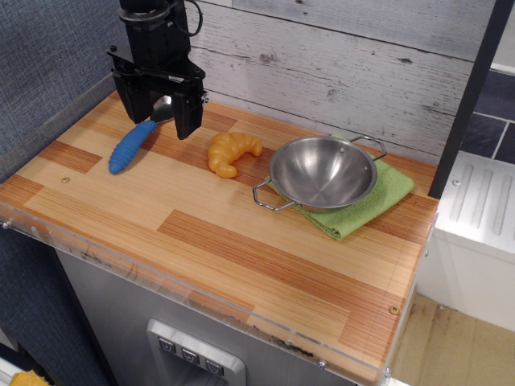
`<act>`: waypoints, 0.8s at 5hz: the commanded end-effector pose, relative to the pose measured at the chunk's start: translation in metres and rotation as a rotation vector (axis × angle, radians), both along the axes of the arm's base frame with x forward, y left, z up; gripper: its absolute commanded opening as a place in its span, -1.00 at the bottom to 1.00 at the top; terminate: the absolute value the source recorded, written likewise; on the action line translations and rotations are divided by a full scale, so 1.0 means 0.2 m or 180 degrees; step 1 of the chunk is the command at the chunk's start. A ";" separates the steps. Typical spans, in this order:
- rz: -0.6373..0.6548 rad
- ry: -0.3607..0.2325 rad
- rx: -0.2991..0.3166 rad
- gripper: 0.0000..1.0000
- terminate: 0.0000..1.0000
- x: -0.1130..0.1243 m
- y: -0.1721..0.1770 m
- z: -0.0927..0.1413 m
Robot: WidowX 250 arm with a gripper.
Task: Put the pan on the lower left of the table
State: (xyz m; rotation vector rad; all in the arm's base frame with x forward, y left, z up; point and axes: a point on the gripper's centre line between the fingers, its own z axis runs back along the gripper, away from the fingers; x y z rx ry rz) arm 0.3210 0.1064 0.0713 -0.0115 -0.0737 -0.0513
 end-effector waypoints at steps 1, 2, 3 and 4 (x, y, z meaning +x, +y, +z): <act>0.0000 0.0000 0.0000 1.00 -1.00 0.00 0.00 0.00; -0.0136 0.0019 -0.0066 1.00 -1.00 0.09 -0.13 -0.03; -0.0327 0.0012 -0.0093 1.00 -1.00 0.14 -0.30 -0.05; -0.0435 -0.0019 -0.0100 1.00 -1.00 0.20 -0.43 -0.04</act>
